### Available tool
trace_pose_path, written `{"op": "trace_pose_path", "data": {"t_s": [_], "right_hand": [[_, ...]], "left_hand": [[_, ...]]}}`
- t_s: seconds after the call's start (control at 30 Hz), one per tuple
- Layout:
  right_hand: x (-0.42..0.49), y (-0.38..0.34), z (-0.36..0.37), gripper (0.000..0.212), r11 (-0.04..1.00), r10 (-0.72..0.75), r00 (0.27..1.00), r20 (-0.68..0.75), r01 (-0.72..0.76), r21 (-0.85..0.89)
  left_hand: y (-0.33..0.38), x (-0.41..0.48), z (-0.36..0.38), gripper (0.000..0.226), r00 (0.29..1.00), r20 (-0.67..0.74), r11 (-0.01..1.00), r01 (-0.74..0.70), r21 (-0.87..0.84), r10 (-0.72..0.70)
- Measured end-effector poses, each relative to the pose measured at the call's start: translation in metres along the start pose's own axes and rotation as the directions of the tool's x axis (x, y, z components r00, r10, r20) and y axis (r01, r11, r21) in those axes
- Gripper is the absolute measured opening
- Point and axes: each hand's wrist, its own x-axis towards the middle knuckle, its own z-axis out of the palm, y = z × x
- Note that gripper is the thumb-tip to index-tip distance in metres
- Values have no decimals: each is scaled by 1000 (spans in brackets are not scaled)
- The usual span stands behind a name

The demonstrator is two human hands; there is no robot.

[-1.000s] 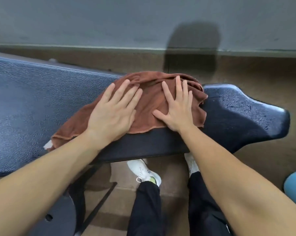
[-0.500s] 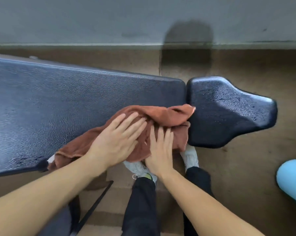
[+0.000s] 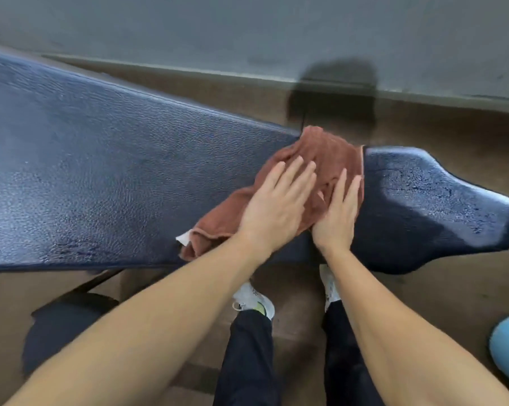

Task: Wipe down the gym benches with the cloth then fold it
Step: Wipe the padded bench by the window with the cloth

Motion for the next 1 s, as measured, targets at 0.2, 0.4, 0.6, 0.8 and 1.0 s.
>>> {"op": "trace_pose_path", "data": {"t_s": [0.2,0.4,0.6,0.8,1.0], "right_hand": [[-101,-87,17,59,947,-230,951,206,267,-176],[-78,-310,14,66,565,-766,530,364,825,-13],[-64,-435,15,77,307,-876,376,301,917,-253],[-110,-331,12,73,238,-795,340,502,936,-258],[-127,-502,35,76,-52,-851,74,520,973,-224]], "left_hand": [[-56,-124,-19,61,999,1,999,49,-10,-49],[-214,-235,-86,59,864,-84,853,504,134,-497],[-278,-253,-108,64,563,-199,566,823,44,-802],[-211,-274,-74,59,729,-226,750,662,-8,-646],[-290,-316,-96,57,232,-373,334,912,-237,-898]]}}
